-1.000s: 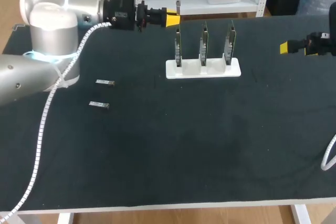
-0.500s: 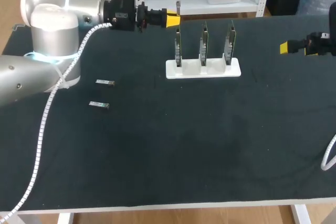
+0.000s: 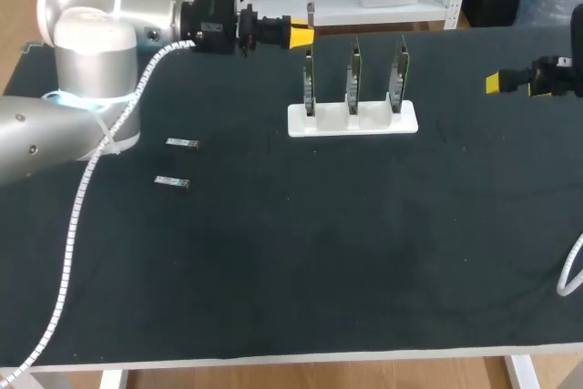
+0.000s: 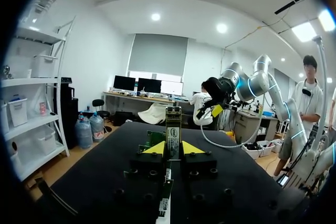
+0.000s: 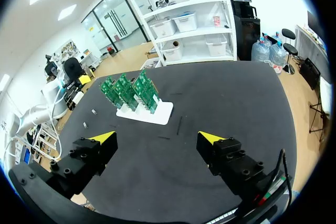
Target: Pick up the optical module with the left hand, and insert it into the network port with the right hand.
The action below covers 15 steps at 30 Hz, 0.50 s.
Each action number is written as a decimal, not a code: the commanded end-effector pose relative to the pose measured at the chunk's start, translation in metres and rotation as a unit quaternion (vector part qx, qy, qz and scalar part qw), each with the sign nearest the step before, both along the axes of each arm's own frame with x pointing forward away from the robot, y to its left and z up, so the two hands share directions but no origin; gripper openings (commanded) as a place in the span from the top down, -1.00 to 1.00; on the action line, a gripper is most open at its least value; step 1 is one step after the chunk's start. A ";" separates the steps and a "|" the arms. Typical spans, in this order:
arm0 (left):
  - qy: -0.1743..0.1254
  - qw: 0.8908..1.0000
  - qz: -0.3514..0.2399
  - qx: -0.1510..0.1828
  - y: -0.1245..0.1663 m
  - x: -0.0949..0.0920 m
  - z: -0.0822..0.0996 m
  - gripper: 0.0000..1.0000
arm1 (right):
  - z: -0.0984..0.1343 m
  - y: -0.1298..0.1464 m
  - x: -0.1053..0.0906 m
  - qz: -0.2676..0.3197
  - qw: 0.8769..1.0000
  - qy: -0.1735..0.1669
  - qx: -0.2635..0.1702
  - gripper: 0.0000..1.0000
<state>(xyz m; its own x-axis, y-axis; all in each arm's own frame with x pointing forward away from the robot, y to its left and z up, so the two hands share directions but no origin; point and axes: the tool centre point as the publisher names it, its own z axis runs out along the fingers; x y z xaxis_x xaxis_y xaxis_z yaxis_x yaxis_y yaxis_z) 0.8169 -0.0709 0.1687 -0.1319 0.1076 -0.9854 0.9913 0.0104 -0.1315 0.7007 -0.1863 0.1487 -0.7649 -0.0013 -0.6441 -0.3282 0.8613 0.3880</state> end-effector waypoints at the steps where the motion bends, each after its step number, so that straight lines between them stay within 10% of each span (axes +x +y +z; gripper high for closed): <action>1: -0.004 1.000 -0.003 -0.001 0.000 0.000 0.001 1.00 | 0.001 0.001 -0.001 -0.003 1.000 0.001 -0.003 -1.00; 15: -0.008 1.000 -0.005 -0.003 0.000 -0.001 0.001 1.00 | 0.001 0.001 -0.001 -0.003 1.000 0.001 -0.003 -1.00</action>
<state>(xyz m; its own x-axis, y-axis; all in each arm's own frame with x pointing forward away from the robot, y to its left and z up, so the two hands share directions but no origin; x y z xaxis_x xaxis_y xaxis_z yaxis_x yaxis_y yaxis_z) 0.8158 -0.0706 0.1708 -0.1171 0.1036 -0.9877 0.9931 0.0008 -0.1176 0.7007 -0.1863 0.1487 -0.7649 -0.0013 -0.6441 -0.3282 0.8613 0.3880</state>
